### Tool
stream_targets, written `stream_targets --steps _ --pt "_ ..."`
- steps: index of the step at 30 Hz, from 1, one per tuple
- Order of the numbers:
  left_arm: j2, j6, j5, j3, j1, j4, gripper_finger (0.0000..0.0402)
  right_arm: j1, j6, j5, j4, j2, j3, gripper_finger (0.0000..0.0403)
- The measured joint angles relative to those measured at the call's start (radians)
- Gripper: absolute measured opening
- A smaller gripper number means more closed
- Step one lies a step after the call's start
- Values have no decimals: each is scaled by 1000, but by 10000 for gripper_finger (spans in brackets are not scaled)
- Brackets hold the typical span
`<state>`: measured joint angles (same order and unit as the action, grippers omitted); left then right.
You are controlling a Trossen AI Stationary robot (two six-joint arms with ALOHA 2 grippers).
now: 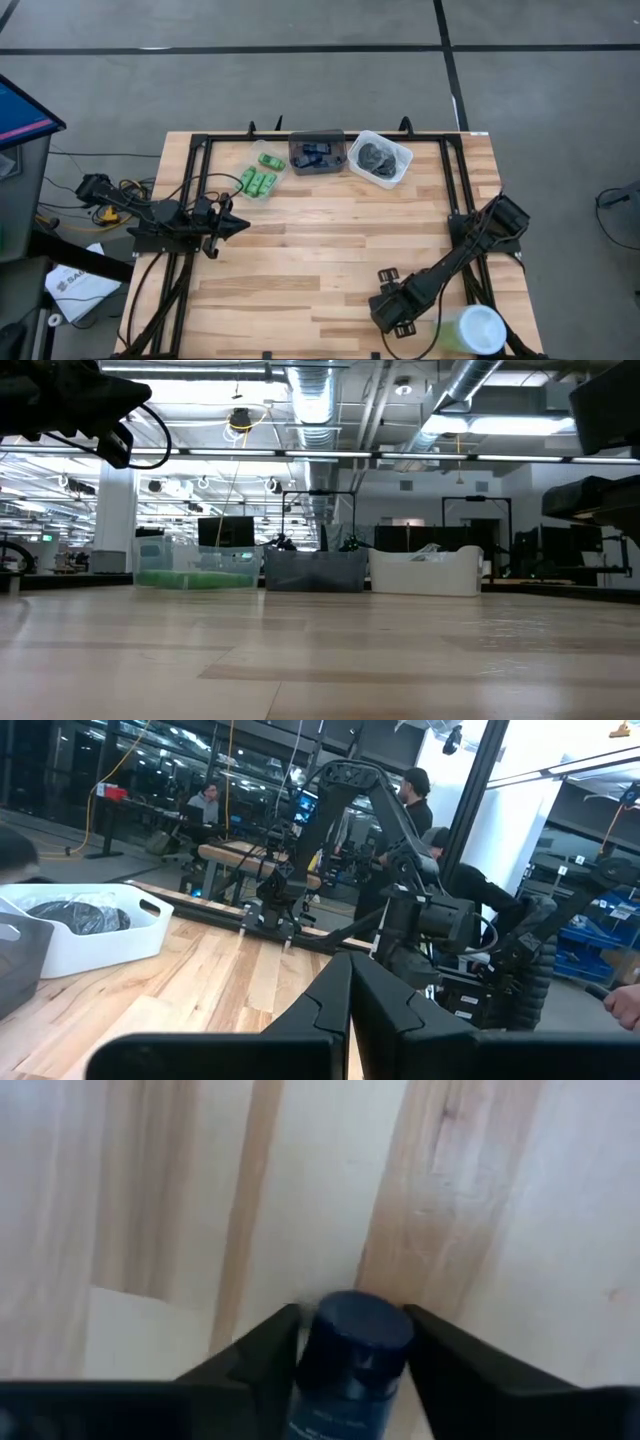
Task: Pick & Place Travel size toiletries
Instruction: Put the blue shave cream into the black bin
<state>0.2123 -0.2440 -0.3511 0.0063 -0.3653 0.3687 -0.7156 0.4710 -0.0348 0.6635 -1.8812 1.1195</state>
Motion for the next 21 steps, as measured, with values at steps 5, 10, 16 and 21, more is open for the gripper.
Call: stream_targets --steps 5,10,16,21 --pt "0 0 0 0 0 1 0 10 10 6 19 -3 17 117" --pt "0 0 0 0 0 1 0 42 51 16 28 -6 52 117" --pt "0 0 0 0 0 2 0 112 0 18 40 -6 141 117" --pt "0 0 0 0 0 6 0 218 -125 83 40 -5 247 117"
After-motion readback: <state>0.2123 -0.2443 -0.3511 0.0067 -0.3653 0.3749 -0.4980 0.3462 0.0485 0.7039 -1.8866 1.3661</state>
